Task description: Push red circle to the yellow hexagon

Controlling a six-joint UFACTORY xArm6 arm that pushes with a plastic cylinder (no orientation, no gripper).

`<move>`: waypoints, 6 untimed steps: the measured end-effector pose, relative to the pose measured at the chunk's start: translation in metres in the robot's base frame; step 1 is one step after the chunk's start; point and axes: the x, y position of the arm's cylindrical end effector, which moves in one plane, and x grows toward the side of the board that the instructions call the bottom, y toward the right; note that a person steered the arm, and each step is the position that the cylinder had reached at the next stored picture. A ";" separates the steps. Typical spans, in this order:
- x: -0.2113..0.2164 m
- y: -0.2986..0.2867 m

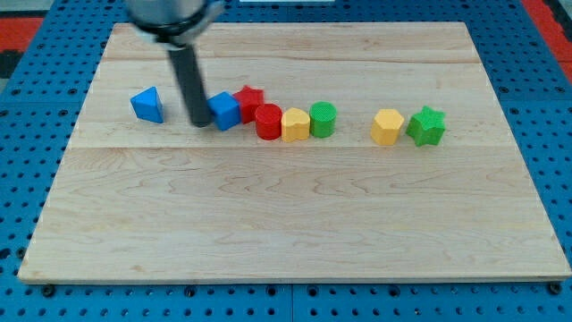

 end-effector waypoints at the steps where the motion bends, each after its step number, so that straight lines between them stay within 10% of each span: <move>1: 0.000 0.082; 4: 0.025 -0.036; 6: 0.029 0.111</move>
